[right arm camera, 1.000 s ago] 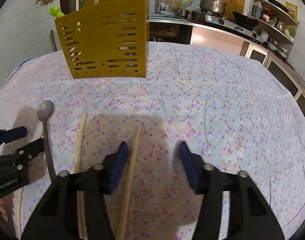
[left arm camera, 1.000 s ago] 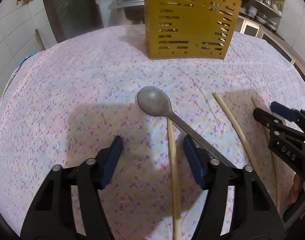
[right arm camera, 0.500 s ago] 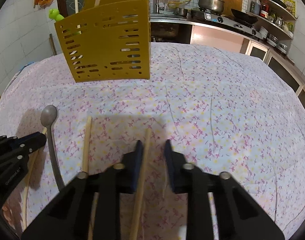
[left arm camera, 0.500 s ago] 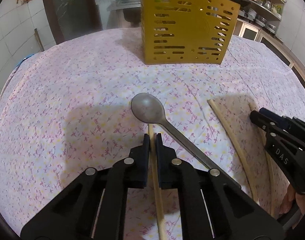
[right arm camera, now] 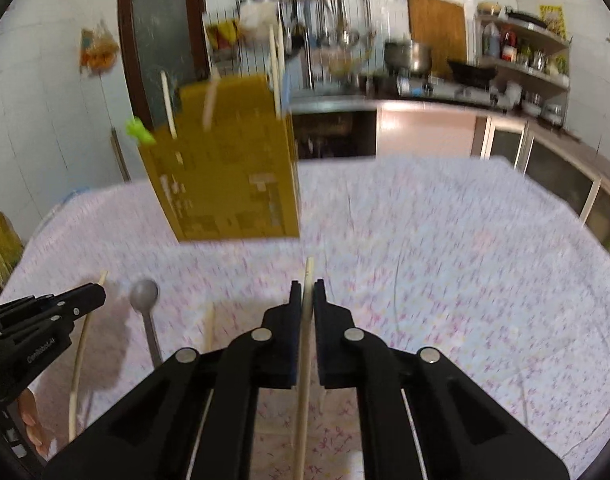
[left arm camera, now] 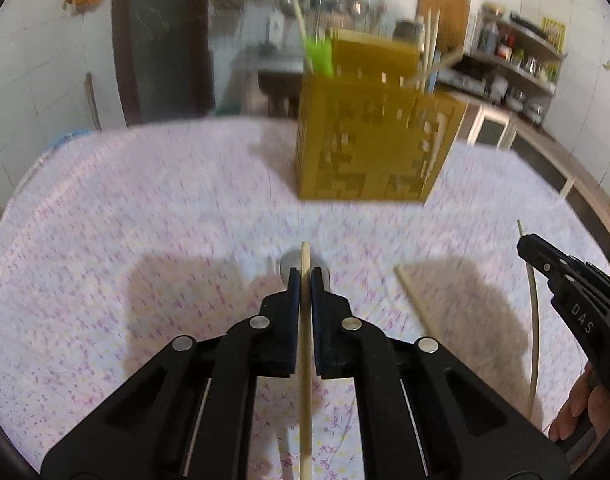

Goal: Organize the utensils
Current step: 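Lift and carry both chopsticks in both tools to the yellow holder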

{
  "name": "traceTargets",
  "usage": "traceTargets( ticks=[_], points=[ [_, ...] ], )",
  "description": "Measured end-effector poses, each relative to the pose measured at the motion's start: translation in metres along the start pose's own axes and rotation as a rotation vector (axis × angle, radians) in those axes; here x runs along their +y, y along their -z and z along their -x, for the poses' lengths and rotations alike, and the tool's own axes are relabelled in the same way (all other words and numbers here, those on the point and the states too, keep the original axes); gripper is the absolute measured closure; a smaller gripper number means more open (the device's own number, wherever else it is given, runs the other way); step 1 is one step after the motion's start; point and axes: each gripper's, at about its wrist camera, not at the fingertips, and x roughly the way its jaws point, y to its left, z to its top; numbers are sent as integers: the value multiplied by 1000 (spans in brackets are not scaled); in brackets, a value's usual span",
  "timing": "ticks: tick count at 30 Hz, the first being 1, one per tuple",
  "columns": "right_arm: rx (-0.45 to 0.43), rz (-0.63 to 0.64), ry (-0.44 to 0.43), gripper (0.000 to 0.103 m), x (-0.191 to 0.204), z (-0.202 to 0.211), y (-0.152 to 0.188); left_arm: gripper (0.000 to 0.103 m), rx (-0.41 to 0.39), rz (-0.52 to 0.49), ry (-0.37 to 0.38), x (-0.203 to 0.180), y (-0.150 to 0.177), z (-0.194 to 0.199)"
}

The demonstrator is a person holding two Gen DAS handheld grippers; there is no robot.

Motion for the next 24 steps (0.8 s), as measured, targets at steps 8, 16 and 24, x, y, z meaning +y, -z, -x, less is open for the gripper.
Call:
traceTargets(
  ticks=[8,16,24],
  points=[
    [-234,29,-20,97,10,44,-13,99,-247,9,-10,-7,-6,55],
    [-357,56,-12,97,17,66,-14,99,-365,-11,-4,-13,-5,82],
    [-395,45,-18,97,15,71,-14,99,-395,6,2,-6,-5,88]
  ],
)
